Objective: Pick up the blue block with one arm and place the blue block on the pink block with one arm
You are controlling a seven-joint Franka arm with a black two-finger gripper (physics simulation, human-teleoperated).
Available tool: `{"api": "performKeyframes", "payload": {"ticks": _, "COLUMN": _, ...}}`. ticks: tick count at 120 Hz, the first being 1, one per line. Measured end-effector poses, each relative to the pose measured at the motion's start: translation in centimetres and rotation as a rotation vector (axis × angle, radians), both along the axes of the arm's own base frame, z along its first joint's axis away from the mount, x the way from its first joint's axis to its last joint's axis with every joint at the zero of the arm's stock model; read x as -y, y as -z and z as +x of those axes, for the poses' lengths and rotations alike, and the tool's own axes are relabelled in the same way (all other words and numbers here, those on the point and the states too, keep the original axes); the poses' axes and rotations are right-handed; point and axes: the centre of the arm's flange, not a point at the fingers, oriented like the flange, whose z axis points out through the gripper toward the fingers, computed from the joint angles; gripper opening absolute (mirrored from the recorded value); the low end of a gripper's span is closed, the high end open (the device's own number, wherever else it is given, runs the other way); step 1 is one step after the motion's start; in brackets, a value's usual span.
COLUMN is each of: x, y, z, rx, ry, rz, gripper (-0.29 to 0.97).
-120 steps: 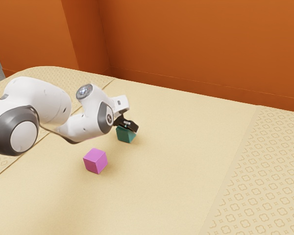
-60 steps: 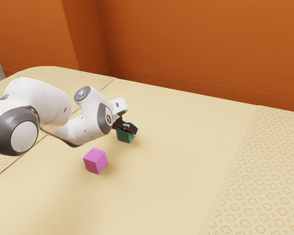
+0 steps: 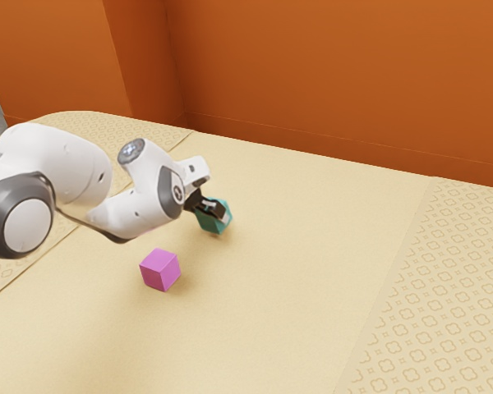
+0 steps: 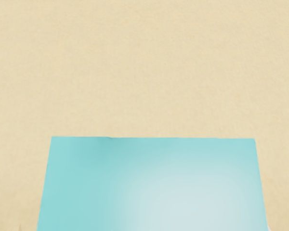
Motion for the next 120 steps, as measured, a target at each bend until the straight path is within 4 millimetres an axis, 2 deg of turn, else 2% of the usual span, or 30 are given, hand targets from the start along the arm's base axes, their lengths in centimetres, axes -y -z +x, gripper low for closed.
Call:
{"api": "performKeyframes", "payload": {"ticks": 5, "x": -0.1, "y": -0.4, "z": -0.2, "rx": 0.002, "ry": -0.002, "rz": 0.0, "gripper": 0.29}}
{"api": "performKeyframes", "payload": {"ticks": 13, "x": 0.2, "y": -2.4, "z": -1.8, "rx": 0.007, "ry": 0.001, "rz": 0.001, "gripper": 0.29}}
{"api": "performKeyframes", "payload": {"ticks": 20, "x": 0.4, "y": -4.3, "z": -4.3, "rx": 0.002, "ry": 0.001, "rz": 0.017, "gripper": 0.28}}
{"api": "performKeyframes", "payload": {"ticks": 26, "x": 0.3, "y": -6.0, "z": -7.3, "rx": -0.008, "ry": -0.005, "rz": 0.035, "gripper": 0.28}}
{"api": "performKeyframes", "payload": {"ticks": 32, "x": 0.4, "y": -6.8, "z": -10.0, "rx": -0.022, "ry": -0.009, "rz": 0.04, "gripper": 0.28}}
{"api": "performKeyframes", "payload": {"ticks": 38, "x": 0.6, "y": -7.3, "z": -11.8, "rx": -0.036, "ry": -0.008, "rz": 0.031, "gripper": 0.28}}
{"api": "performKeyframes", "payload": {"ticks": 45, "x": 0.4, "y": -8.2, "z": -12.7, "rx": -0.057, "ry": 0.011, "rz": 0.028, "gripper": 0.27}}
{"api": "performKeyframes", "payload": {"ticks": 53, "x": -0.3, "y": -12.3, "z": -12.8, "rx": -0.083, "ry": 0.094, "rz": 0.056, "gripper": 0.27}}
{"api": "performKeyframes", "payload": {"ticks": 59, "x": -1.2, "y": -13.6, "z": -13.4, "rx": -0.141, "ry": 0.124, "rz": 0.073, "gripper": 0.27}}
{"api": "performKeyframes", "payload": {"ticks": 75, "x": -4.2, "y": -13.2, "z": -14.8, "rx": -0.325, "ry": 0.05, "rz": 0.09, "gripper": 0.27}}
{"api": "performKeyframes", "payload": {"ticks": 85, "x": -5.8, "y": -12.5, "z": -14.3, "rx": -0.398, "ry": -0.043, "rz": 0.107, "gripper": 0.27}}
{"api": "performKeyframes", "payload": {"ticks": 90, "x": -4.7, "y": -11.9, "z": -13.7, "rx": -0.421, "ry": -0.058, "rz": 0.123, "gripper": 0.27}}
{"api": "performKeyframes", "payload": {"ticks": 99, "x": 0.0, "y": -10.7, "z": -12.8, "rx": -0.433, "ry": -0.034, "rz": 0.158, "gripper": 0.27}}
{"api": "performKeyframes", "payload": {"ticks": 104, "x": 1.7, "y": -10.3, "z": -12.6, "rx": -0.43, "ry": -0.034, "rz": 0.167, "gripper": 0.26}}
{"api": "performKeyframes", "payload": {"ticks": 110, "x": 2.4, "y": -9.8, "z": -12.8, "rx": -0.424, "ry": -0.054, "rz": 0.167, "gripper": 0.26}}
{"api": "performKeyframes", "payload": {"ticks": 120, "x": 2.3, "y": -9.9, "z": -13.1, "rx": -0.405, "ry": -0.098, "rz": 0.158, "gripper": 0.26}}
